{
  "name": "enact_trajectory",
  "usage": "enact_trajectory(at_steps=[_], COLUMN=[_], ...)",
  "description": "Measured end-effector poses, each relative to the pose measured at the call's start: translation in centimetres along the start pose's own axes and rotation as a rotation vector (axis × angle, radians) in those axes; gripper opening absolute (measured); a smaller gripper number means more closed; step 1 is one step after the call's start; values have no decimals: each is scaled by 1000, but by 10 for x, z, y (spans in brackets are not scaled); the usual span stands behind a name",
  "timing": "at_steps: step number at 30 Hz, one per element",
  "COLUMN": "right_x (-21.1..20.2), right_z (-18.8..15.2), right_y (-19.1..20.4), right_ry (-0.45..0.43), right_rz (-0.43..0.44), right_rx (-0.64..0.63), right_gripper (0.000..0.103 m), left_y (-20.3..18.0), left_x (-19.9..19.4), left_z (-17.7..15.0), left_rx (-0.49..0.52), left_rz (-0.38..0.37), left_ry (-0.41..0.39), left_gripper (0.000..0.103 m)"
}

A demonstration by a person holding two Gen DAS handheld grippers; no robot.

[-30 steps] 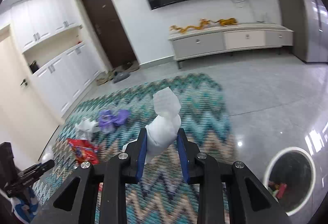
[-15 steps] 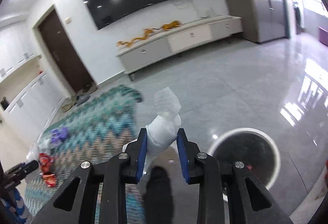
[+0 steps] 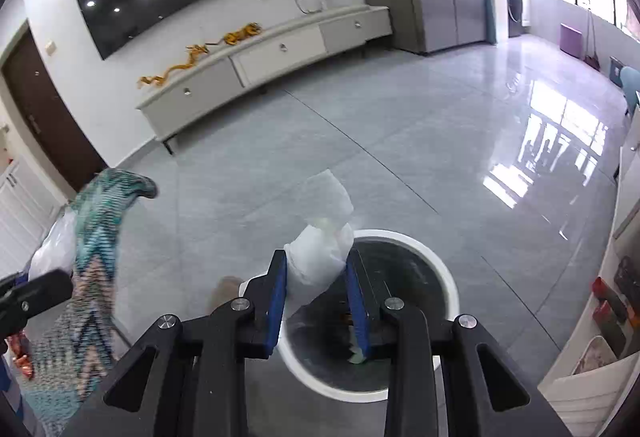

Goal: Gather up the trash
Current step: 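Carry both items over the white bin and open both grippers, then move both open grippers back to the trash on the rug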

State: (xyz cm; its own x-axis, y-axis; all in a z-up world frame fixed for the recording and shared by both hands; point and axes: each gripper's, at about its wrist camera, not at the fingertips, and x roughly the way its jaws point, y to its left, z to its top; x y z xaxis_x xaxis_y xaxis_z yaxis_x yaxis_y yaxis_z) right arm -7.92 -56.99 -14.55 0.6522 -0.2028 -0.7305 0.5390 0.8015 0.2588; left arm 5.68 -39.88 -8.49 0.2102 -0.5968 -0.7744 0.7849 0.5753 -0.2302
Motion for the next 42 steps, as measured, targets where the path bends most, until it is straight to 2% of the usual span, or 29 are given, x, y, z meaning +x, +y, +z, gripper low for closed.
enact_trajectory(at_steps=[5,9,10,11,13,16,20,24,31,37,42], right_x=[16,27,30,31,34,35,33,27,6,-18,-42], right_z=[3,5,5,7,8,6,3,3,6,13,19], right_y=[-23,-32,-35,-36,-40,-46,-54,-57,-49,-22,19], right_ry=[31,49,53,54,57,56,56,45,-6,-58,-102], right_rz=[-36,-56,-65,-70,-87,-109,-125,-126,-107,-68,-11], right_rx=[18,18,20,24,35,47,62,86,106,92,34], right_gripper=[29,29,31,35,40,46,47,48,48,48,48], left_y=[-12,-12,-12,-11,-8,-10,-10,-5,16,35,54], left_x=[41,59,62,66,69,71,64,44,-13,-69,-115], left_z=[15,24,26,29,34,39,37,31,15,-4,-27], left_rx=[-29,-61,-78,-98,-131,-146,-147,-149,-125,-110,-101], left_rz=[2,-39,-62,-89,-121,-161,-170,-141,-25,29,76], left_ry=[46,53,59,67,58,56,44,15,-86,-174,-239], left_gripper=[29,32,34,46,64,64,64,64,64,64,64])
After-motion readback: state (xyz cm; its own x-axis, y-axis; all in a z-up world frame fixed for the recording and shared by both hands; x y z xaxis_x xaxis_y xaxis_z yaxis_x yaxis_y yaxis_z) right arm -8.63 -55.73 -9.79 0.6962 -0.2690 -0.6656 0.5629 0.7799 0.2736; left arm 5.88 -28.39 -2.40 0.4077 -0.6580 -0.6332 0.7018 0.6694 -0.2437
